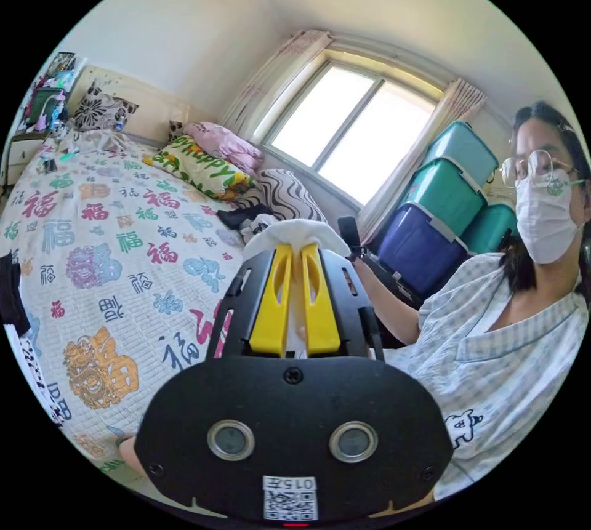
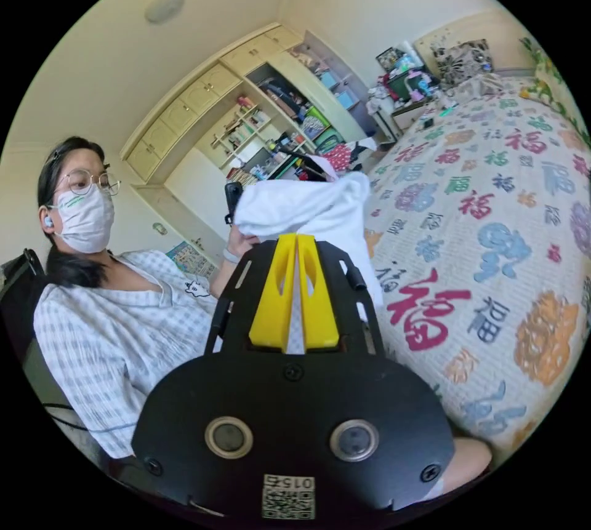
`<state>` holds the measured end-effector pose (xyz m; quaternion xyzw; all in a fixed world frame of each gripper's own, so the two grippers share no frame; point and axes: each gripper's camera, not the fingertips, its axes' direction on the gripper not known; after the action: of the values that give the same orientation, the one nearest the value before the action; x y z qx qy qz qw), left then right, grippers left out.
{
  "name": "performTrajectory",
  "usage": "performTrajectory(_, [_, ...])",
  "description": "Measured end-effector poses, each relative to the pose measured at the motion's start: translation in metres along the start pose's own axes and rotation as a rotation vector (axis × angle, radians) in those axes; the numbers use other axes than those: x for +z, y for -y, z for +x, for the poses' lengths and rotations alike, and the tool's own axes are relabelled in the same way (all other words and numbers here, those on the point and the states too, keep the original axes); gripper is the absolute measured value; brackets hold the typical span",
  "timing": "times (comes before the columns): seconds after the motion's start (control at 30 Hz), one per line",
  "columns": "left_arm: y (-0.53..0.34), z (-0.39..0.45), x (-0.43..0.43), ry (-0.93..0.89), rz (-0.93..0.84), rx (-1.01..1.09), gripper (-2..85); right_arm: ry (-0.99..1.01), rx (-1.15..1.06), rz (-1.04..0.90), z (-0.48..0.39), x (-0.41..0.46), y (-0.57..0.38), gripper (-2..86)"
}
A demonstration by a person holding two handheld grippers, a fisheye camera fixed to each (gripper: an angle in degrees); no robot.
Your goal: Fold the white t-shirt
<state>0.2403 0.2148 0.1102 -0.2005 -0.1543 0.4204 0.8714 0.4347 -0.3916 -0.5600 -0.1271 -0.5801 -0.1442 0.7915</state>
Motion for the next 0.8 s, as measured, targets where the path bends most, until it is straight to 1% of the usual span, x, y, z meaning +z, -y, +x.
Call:
performTrajectory(0.07, [0.010, 0.002, 0.006, -0.038, -0.015, 0.006, 0.1, -0.058, 0.032, 0.044, -0.001, -0.035, -0.025, 0.0])
performTrajectory(0.1, [0.012, -0.001, 0.007, -0.057, -0.013, -0.002, 0.1, -0.122, 0.052, 0.074, -0.002, -0.057, -0.038, -0.2])
performTrajectory(0.13, [0.017, -0.009, 0.012, -0.096, -0.005, -0.025, 0.1, -0.182, 0.064, 0.101, -0.003, -0.077, -0.046, -0.4])
performTrajectory(0.23, [0.028, -0.038, 0.030, -0.136, -0.011, -0.114, 0.3, -0.246, 0.082, 0.148, 0.005, -0.114, -0.048, -0.5])
performTrajectory(0.3, [0.026, -0.062, 0.034, -0.211, 0.022, -0.201, 0.5, -0.247, 0.082, 0.187, 0.009, -0.135, -0.043, -0.5])
performTrajectory(0.37, [0.006, -0.108, 0.037, -0.391, 0.140, -0.373, 0.9, -0.256, 0.086, 0.229, 0.013, -0.158, -0.037, -0.5])
performTrajectory(0.4, [-0.002, -0.123, 0.040, -0.433, 0.169, -0.429, 1.1, -0.283, 0.092, 0.228, 0.017, -0.171, -0.028, -0.4])
performTrajectory(0.43, [-0.020, -0.153, 0.051, -0.475, 0.219, -0.558, 1.6, -0.336, 0.097, 0.187, 0.026, -0.177, -0.010, -0.3])
performTrajectory(0.47, [-0.038, -0.180, 0.064, -0.446, 0.250, -0.655, 2.2, -0.362, 0.091, 0.151, 0.032, -0.176, 0.003, -0.2])
performTrajectory(0.5, [-0.046, -0.192, 0.070, -0.401, 0.256, -0.687, 3.0, -0.423, 0.096, 0.031, 0.052, -0.165, 0.034, -0.1])
performTrajectory(0.53, [-0.061, -0.214, 0.079, -0.285, 0.246, -0.741, 4.7, -0.491, 0.114, -0.120, 0.080, -0.146, 0.062, 0.3])
performTrajectory(0.57, [-0.074, -0.231, 0.084, -0.179, 0.239, -0.781, 8.0, -0.514, 0.120, -0.166, 0.095, -0.137, 0.073, 0.4])
performTrajectory(0.6, [-0.080, -0.239, 0.086, -0.128, 0.221, -0.800, 9.6, -0.495, 0.154, -0.216, 0.126, -0.121, 0.085, 1.2])
performTrajectory(0.63, [-0.090, -0.250, 0.089, -0.045, 0.171, -0.846, 10.0, -0.395, 0.204, -0.256, 0.155, -0.107, 0.089, 2.5])
performTrajectory(0.7, [-0.098, -0.256, 0.089, 0.017, 0.130, -0.825, 10.0, -0.280, 0.231, -0.242, 0.183, -0.096, 0.086, 4.6])
performTrajectory(0.73, [-0.099, -0.257, 0.088, 0.056, 0.112, -0.796, 9.9, -0.289, 0.226, -0.199, 0.194, -0.092, 0.078, 5.1])
performTrajectory(0.8, [-0.096, -0.257, 0.086, 0.129, 0.076, -0.748, 10.5, -0.333, 0.198, -0.188, 0.206, -0.085, 0.064, 6.3])
